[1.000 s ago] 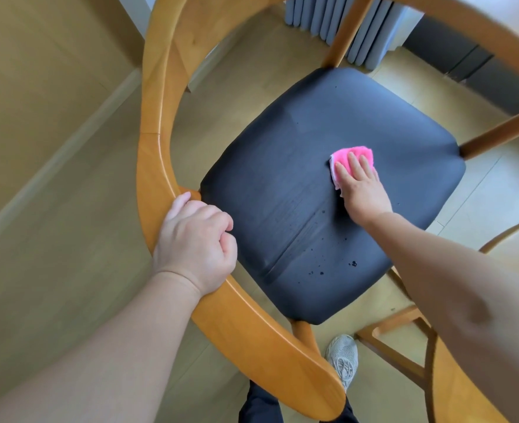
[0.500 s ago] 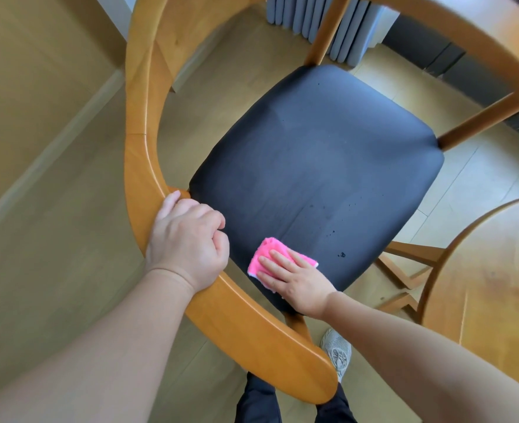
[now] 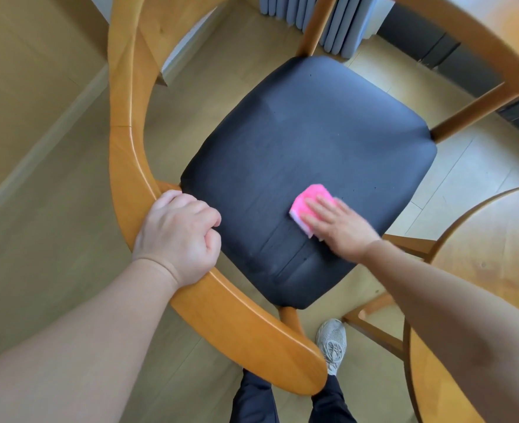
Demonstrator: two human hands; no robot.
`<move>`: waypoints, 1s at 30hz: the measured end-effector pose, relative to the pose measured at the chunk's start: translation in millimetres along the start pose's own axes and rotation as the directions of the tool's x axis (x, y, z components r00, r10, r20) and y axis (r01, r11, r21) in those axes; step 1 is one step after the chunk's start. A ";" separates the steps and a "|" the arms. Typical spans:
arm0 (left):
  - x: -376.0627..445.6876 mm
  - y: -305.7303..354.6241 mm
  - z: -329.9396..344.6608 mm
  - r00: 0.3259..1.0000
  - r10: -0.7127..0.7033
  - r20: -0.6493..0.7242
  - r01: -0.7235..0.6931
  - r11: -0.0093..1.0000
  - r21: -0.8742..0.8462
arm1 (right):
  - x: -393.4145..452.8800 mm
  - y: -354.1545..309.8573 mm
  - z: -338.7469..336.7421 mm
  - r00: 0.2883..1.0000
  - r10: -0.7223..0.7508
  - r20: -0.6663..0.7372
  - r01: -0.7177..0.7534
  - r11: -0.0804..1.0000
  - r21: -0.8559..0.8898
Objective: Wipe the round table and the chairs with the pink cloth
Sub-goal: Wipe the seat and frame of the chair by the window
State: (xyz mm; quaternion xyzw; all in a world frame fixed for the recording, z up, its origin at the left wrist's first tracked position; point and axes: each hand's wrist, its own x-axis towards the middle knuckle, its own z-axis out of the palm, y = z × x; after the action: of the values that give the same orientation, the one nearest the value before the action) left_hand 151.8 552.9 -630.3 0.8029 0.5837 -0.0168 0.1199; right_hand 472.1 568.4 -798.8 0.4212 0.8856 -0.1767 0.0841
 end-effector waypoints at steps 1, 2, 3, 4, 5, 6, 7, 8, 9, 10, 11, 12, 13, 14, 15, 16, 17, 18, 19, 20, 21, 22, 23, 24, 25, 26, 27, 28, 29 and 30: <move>0.8 0.0 0.3 1.000 -0.003 -0.002 0.003 1.000 -0.007 | 1.6 18.4 -6.2 0.991 0.124 -0.043 -0.123 0.992 0.020; 1.5 0.2 0.6 1.000 -0.003 -0.004 0.003 1.000 -0.013 | 3.7 36.3 -11.4 0.962 0.265 -0.064 -0.262 0.964 0.048; 1.9 0.5 0.6 1.000 -0.002 -0.006 0.002 1.000 -0.018 | 6.0 51.9 -14.7 0.918 0.391 -0.063 -0.386 0.919 0.076; 2.1 0.8 0.7 1.000 -0.002 -0.007 0.002 1.000 -0.020 | 8.1 63.4 -15.5 0.877 0.477 -0.052 -0.471 0.876 0.100; 2.0 0.9 0.8 1.000 -0.001 -0.006 0.001 1.000 -0.021 | 10.1 69.5 -14.1 0.850 0.525 -0.043 -0.518 0.847 0.116; 1.7 0.2 1.0 1.000 -0.002 -0.004 0.002 1.000 -0.022 | 11.9 70.3 -11.1 0.836 0.547 -0.041 -0.539 0.833 0.124; 1.6 -0.6 1.1 1.000 -0.001 -0.003 0.001 1.000 -0.025 | 13.5 66.9 -8.1 0.830 0.556 -0.041 -0.548 0.826 0.131; 1.0 -1.1 1.2 1.000 -0.001 0.002 0.001 1.000 -0.028 | 13.8 60.8 -6.1 0.823 0.566 -0.041 -0.556 0.819 0.143; 0.4 -1.3 1.1 1.000 -0.004 0.006 0.004 1.000 -0.029 | 13.9 53.0 -4.3 0.815 0.577 -0.046 -0.565 0.810 0.157; 0.1 -1.2 0.9 1.000 -0.009 0.010 0.010 1.000 -0.027 | 13.4 44.2 -2.8 0.810 0.584 -0.056 -0.569 0.805 0.171; 0.6 -1.3 0.5 1.000 -0.015 0.013 0.016 1.000 -0.027 | 12.0 33.3 -1.0 0.811 0.582 -0.066 -0.564 0.806 0.179; 0.8 -1.3 0.3 1.000 -0.019 0.015 0.019 0.999 -0.031 | 8.9 19.3 1.8 0.823 0.563 -0.072 -0.545 0.819 0.178; 0.4 -1.2 0.2 1.000 -0.017 0.011 0.018 0.999 -0.036 | 3.5 2.5 6.2 0.845 0.529 -0.080 -0.511 0.842 0.172; -0.3 -1.1 0.2 1.000 -0.016 0.008 0.017 0.999 -0.040 | -3.4 -16.5 12.0 0.868 0.487 -0.094 -0.468 0.867 0.169; -0.9 -1.1 0.2 1.000 -0.017 0.005 0.018 0.999 -0.041 | -11.0 -36.6 18.2 0.892 0.439 -0.110 -0.419 0.893 0.167; -1.2 -1.2 0.4 1.000 -0.021 0.004 0.021 0.999 -0.036 | -19.0 -56.1 24.2 0.917 0.382 -0.119 -0.362 0.919 0.159; -1.4 -1.3 0.9 1.000 -0.025 0.004 0.025 0.999 -0.031 | -26.8 -73.3 30.3 0.941 0.315 -0.123 -0.297 0.944 0.141; -1.4 -1.0 1.1 1.000 -0.028 0.004 0.028 0.999 -0.028 | -34.5 -87.9 36.9 0.962 0.243 -0.125 -0.229 0.967 0.115; -1.1 -0.5 1.1 1.000 -0.027 0.003 0.027 0.999 -0.029 | -42.5 -100.6 43.5 0.979 0.169 -0.114 -0.159 0.983 0.087; -1.1 -0.2 0.8 1.000 -0.025 0.002 0.025 0.999 -0.030 | -51.1 -112.1 49.6 0.992 0.096 -0.084 -0.091 0.994 0.066; -1.1 0.0 0.6 1.000 -0.022 -0.001 0.022 0.999 -0.028 | -60.0 -122.2 55.2 0.998 0.034 -0.052 -0.031 0.998 0.055; -0.8 0.1 0.3 1.000 -0.020 -0.004 0.020 1.000 -0.023 | -67.8 -128.9 60.3 0.999 -0.005 -0.033 0.007 0.999 0.046; -0.6 0.3 0.1 1.000 -0.019 -0.005 0.019 1.000 -0.018 | -72.9 -131.1 64.4 0.999 -0.023 -0.025 0.024 0.999 0.036; -0.5 0.6 0.0 1.000 -0.019 -0.003 0.019 1.000 -0.015 | -75.0 -129.9 66.8 0.999 -0.027 -0.022 0.028 0.999 0.024; -0.2 1.0 -0.2 1.000 -0.019 -0.001 0.019 1.000 -0.015 | -75.6 -126.9 67.7 0.999 -0.027 -0.024 0.028 1.000 0.010; 0.3 1.4 -0.3 1.000 -0.018 0.001 0.018 1.000 -0.018 | -75.2 -123.1 67.9 0.999 -0.031 -0.025 0.031 1.000 -0.001; 0.6 1.5 -0.4 1.000 -0.017 0.001 0.017 1.000 -0.022 | -74.0 -119.0 67.4 0.999 -0.043 -0.026 0.042 0.999 -0.012; 0.4 1.5 -0.3 1.000 -0.015 -0.001 0.015 1.000 -0.024 | -73.0 -115.4 66.0 0.998 -0.060 -0.023 0.059 0.998 -0.023; 0.0 1.5 -0.1 1.000 -0.014 -0.004 0.014 1.000 -0.024 | -72.4 -111.3 64.6 0.997 -0.076 -0.024 0.075 0.997 -0.036; 0.0 1.2 -0.2 1.000 -0.014 -0.006 0.014 1.000 -0.023 | -72.0 -105.8 63.4 0.996 -0.079 -0.038 0.076 0.996 -0.052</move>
State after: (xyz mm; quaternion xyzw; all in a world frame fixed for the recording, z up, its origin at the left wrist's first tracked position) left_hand 152.9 552.6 -629.9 0.7975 0.5897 -0.0086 0.1274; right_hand 435.5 430.9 -810.3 0.3877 0.9070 -0.1487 0.0700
